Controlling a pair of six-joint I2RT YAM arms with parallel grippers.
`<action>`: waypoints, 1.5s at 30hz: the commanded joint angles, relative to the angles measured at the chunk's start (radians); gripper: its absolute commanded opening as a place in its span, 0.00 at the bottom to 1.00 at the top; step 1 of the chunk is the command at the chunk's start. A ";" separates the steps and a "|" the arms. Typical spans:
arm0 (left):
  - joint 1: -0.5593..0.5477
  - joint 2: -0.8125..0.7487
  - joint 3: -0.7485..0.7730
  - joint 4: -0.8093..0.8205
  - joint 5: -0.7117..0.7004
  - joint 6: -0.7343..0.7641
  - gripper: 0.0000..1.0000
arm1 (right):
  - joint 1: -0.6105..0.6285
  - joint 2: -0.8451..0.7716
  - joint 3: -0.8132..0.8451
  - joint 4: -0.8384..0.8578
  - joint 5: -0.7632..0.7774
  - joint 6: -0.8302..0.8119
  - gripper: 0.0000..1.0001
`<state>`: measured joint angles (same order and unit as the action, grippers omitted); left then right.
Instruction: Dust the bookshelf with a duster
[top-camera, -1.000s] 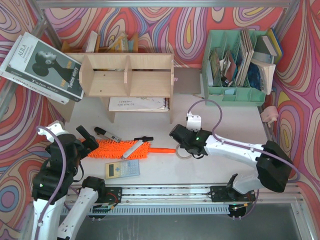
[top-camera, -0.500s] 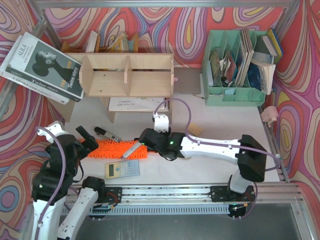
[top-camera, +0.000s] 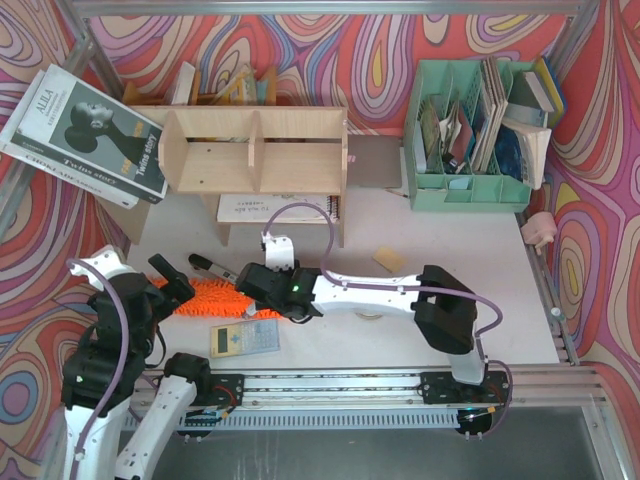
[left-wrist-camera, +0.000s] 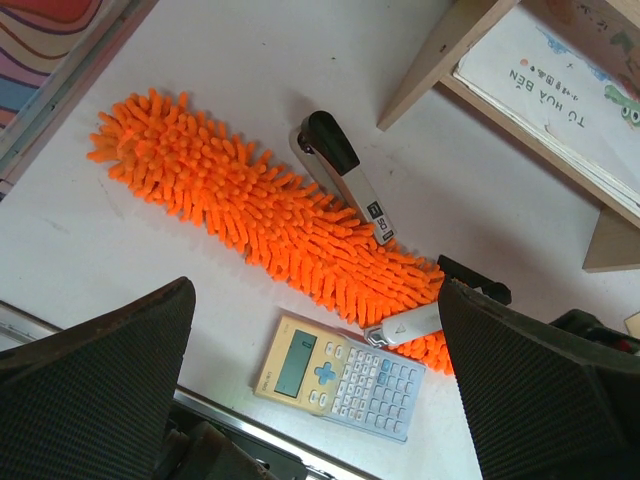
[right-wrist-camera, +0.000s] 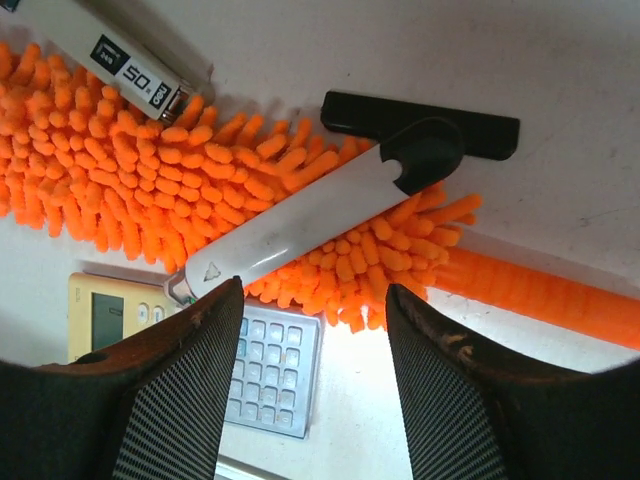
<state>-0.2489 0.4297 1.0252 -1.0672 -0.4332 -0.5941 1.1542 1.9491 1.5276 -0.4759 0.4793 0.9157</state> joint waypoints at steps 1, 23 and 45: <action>-0.004 -0.025 -0.013 0.009 -0.013 0.002 0.98 | 0.009 0.059 0.067 -0.049 0.021 0.000 0.57; -0.004 -0.048 -0.016 0.014 0.004 0.011 0.98 | 0.007 0.241 0.213 -0.109 0.054 0.021 0.57; -0.004 -0.039 -0.014 0.015 0.002 0.011 0.98 | -0.019 0.248 0.220 -0.112 0.105 0.003 0.41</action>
<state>-0.2489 0.3973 1.0248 -1.0668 -0.4309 -0.5938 1.1404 2.2230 1.7721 -0.5659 0.5320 0.9215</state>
